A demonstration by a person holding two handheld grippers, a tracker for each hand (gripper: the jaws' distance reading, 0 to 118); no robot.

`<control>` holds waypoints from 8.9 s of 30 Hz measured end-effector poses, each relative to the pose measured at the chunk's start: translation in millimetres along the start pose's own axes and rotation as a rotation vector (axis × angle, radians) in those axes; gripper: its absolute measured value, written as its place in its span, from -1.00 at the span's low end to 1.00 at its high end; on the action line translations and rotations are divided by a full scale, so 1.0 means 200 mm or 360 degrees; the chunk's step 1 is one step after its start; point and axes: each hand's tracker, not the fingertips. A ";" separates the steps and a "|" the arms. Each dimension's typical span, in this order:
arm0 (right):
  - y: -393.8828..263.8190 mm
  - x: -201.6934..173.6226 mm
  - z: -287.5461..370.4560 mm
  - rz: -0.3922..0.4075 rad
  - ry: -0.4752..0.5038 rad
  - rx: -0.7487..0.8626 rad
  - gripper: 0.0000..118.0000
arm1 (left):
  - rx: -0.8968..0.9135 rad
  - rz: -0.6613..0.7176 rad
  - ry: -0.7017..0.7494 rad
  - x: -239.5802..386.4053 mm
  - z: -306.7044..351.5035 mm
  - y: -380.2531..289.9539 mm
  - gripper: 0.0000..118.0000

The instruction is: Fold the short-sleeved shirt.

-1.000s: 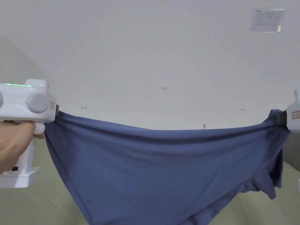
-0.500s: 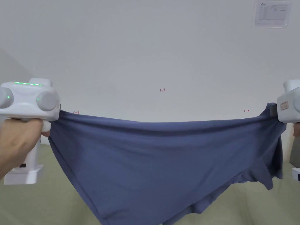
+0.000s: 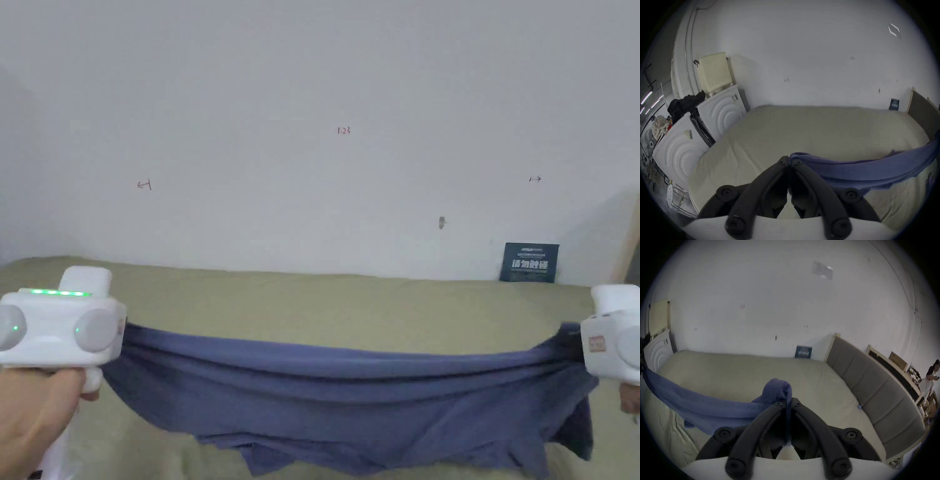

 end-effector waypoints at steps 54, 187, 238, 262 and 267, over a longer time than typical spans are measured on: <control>-1.39 -0.15 1.09 -0.0026 0.0441 -0.0074 -1.00 | -0.0388 0.0148 -0.0357 -0.59 0.73 -1.41 -0.82; 0.02 0.00 0.04 0.0038 0.0128 0.0072 -1.00 | 0.0006 -0.0195 -0.0200 0.30 -0.12 0.10 -0.95; -1.58 0.25 1.01 -0.0079 0.0317 -0.0262 -1.00 | -0.0350 0.0095 -0.0473 -0.43 0.87 -1.41 -0.99; -1.62 0.23 0.93 -0.0089 0.0375 -0.0368 1.00 | -0.0610 -0.0023 -0.0503 -0.28 0.63 -1.48 -0.93; -1.67 0.18 0.83 -0.0040 0.0409 -0.0469 0.76 | -0.0618 -0.0006 -0.0506 -0.30 0.63 -1.49 -0.93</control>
